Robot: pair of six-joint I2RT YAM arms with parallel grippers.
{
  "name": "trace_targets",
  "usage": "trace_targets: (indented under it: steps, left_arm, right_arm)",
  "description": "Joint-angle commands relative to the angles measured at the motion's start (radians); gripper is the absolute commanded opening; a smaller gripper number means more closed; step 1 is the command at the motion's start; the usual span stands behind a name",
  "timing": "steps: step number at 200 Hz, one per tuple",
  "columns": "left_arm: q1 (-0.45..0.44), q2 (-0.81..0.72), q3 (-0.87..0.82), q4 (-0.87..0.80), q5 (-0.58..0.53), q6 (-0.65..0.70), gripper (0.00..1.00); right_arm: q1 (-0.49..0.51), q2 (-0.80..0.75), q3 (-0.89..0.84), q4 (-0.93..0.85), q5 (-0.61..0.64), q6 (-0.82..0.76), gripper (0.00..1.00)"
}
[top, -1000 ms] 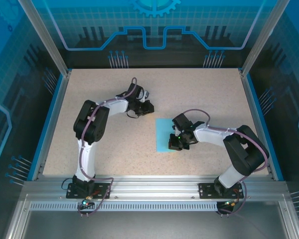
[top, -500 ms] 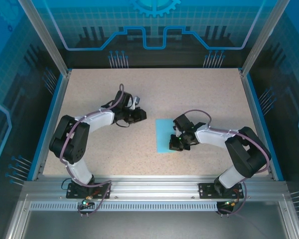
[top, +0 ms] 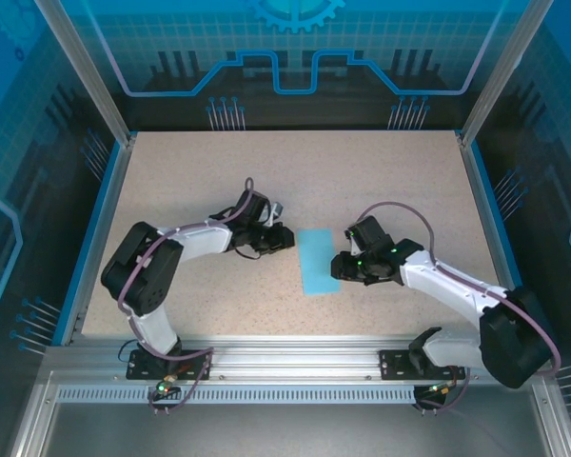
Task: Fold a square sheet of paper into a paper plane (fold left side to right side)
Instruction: First fold the square sheet of paper in half at the center of the table.
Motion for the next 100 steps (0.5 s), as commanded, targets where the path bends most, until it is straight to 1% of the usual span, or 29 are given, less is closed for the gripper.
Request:
trace_targets:
  steps: [1, 13, 42, 75, 100]
  left_arm:
    - [-0.036, 0.073, 0.078, 0.001, 0.028, -0.016, 0.22]
    - [-0.050, 0.110, 0.107, -0.005, 0.025, -0.014, 0.22]
    - [-0.070, 0.177, 0.149, -0.027, 0.010, -0.015, 0.21]
    - [-0.078, 0.199, 0.143, -0.058, -0.006, -0.007, 0.21]
    - [-0.079, 0.199, 0.122, -0.060, -0.008, -0.004, 0.21]
  right_arm:
    - [-0.063, -0.051, -0.020, -0.036, 0.002, -0.019, 0.39]
    - [-0.093, -0.076, -0.039, -0.023, -0.026, -0.014, 0.40]
    - [-0.139, -0.116, -0.077, 0.010, -0.092, -0.007, 0.48]
    - [-0.168, -0.090, -0.079, 0.029, -0.188, -0.012, 0.48]
    - [-0.185, -0.033, -0.058, 0.034, -0.254, -0.017, 0.48]
